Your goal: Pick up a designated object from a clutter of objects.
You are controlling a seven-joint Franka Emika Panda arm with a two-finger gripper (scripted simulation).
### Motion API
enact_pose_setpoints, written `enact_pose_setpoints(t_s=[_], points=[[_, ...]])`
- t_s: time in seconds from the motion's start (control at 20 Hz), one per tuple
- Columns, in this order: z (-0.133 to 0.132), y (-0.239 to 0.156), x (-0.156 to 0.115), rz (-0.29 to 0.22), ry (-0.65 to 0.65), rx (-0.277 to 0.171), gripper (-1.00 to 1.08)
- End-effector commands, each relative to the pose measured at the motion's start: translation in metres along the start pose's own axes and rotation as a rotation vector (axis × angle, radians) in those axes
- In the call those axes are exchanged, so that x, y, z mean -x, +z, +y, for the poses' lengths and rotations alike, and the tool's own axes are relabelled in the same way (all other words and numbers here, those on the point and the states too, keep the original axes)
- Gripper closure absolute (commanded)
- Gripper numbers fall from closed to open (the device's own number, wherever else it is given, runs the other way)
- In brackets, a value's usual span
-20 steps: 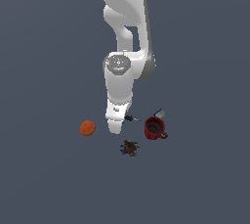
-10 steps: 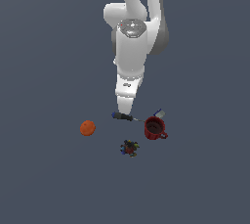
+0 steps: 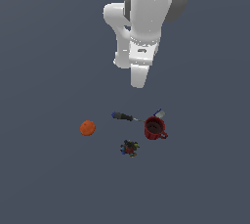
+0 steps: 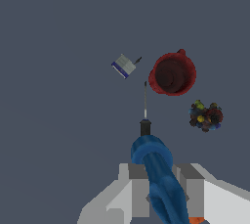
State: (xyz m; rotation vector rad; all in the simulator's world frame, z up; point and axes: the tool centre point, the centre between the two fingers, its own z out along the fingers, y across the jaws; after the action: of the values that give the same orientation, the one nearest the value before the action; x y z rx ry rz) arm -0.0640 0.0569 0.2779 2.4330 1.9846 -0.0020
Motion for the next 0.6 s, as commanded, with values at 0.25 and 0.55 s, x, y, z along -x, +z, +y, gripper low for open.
enact_pose_setpoints(t_s=[0.25,0.55], points=[[-0.03,-0.06,-0.021,0.001,0.0,-0.001,1.08],[-0.045,-0.094,-0.033,0.001,0.0,-0.001,1.08]])
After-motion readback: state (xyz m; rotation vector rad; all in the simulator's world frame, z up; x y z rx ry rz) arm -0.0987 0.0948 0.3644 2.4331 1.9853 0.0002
